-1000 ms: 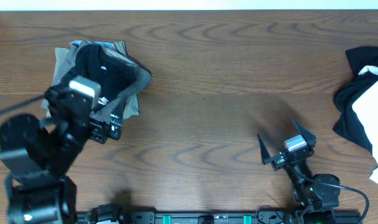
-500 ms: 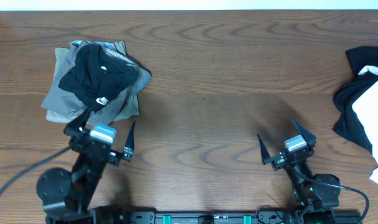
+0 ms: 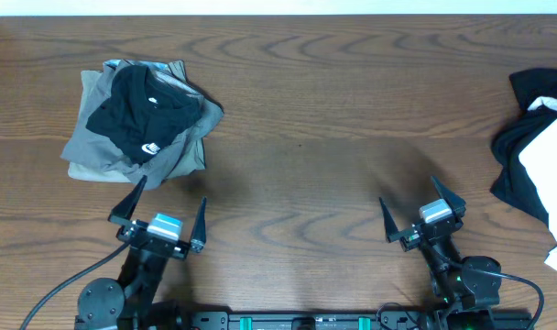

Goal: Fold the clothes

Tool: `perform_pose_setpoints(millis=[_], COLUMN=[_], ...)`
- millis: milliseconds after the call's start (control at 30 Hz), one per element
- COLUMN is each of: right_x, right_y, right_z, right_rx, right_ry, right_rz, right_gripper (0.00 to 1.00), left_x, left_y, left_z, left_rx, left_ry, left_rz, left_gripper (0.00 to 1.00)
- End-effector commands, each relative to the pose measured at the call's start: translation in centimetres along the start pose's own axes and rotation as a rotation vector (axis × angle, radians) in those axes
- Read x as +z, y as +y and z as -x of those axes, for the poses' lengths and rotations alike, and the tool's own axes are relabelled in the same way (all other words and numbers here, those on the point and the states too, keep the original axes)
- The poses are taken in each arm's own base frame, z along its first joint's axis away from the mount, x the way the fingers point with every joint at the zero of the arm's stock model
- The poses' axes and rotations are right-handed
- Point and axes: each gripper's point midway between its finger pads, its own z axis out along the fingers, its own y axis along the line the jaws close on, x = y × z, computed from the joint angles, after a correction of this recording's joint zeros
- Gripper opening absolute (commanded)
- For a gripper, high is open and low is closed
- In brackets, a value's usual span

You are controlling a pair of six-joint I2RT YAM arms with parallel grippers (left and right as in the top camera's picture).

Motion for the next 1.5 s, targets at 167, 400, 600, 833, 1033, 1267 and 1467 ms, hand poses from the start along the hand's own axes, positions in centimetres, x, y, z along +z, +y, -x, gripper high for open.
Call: perform_pose_setpoints(millis=[167, 400, 600, 833, 1033, 1267, 1467], right_x=[0.0, 0.0, 0.0, 0.0, 0.0, 0.0, 0.0], right_y=[0.2, 0.2, 0.2, 0.2, 0.2, 0.2, 0.2], right_z=[-0.1, -0.1, -0.1, -0.1, -0.1, -0.1, -0.1], right_rx=[-0.006, -0.006, -0.006, -0.006, -0.006, -0.006, -0.006], right_ry=[0.000, 0.000, 0.000, 0.000, 0.000, 0.000, 0.000], right_rz=[0.010, 0.010, 0.010, 0.010, 0.010, 0.010, 0.010], right_gripper=[0.99, 0.99, 0.99, 0.99, 0.99, 0.99, 0.99], left_x=[1.0, 1.7, 2.2, 2.4, 2.5, 2.4, 2.4], left_y=[0.6, 1.6, 1.5, 0.7, 0.6, 0.4, 0.4], left_z=[-4.0, -6.2, -7.9, -10.6, -10.6, -11.2, -11.4], left_rx=[-0.009, -0.004, -0.005, -0.022, -0.023, -0.031, -0.033], left_ry=[0.067, 0.088, 0.092, 0.143, 0.143, 0.170, 0.175], left_rz=[0.068, 0.150, 0.159, 0.138, 0.136, 0.128, 0.126], left_gripper=[0.98, 0.98, 0.98, 0.98, 0.98, 0.98, 0.98])
